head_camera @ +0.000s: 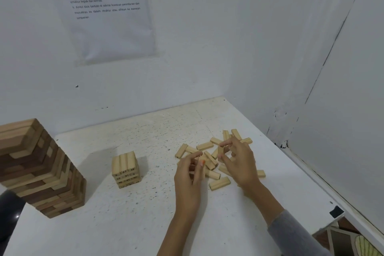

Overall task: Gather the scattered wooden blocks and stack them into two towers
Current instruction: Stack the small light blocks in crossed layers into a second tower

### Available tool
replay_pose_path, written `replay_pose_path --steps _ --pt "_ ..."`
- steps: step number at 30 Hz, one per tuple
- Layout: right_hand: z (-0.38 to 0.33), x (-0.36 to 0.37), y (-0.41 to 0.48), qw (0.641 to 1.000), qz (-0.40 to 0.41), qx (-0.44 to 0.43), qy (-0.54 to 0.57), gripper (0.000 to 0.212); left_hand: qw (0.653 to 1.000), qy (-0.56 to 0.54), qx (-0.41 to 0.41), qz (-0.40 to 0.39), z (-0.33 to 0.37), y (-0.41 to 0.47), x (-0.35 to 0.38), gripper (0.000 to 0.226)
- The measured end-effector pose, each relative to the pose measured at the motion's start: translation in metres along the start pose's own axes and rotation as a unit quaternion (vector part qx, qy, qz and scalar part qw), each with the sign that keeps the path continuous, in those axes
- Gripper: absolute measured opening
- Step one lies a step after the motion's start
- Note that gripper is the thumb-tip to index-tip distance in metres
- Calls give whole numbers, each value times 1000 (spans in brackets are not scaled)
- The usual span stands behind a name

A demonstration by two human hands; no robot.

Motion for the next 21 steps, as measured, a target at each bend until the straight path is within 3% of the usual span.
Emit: replay_pose_path --steps 4,10,21 --pt "-20 -1 -12 995 24 -28 92 28 999 0 7 40 5 -7 -12 18" --pt "-47 18 -36 965 -36 -10 258 18 998 2 -6 58 2 -24 -24 25" --pt "-63 76 -66 960 -137 -39 242 17 994 0 -31 101 -9 -56 -52 25"
Point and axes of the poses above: each hand's wrist, its own y-axis towards the middle knuckle, its own x-axis out of the palm, z = x × y, the point moved 3 cm from there along y, towards the middle knuckle, and after that the axes turned 14 degrees about -z, right-handed, at the moved point
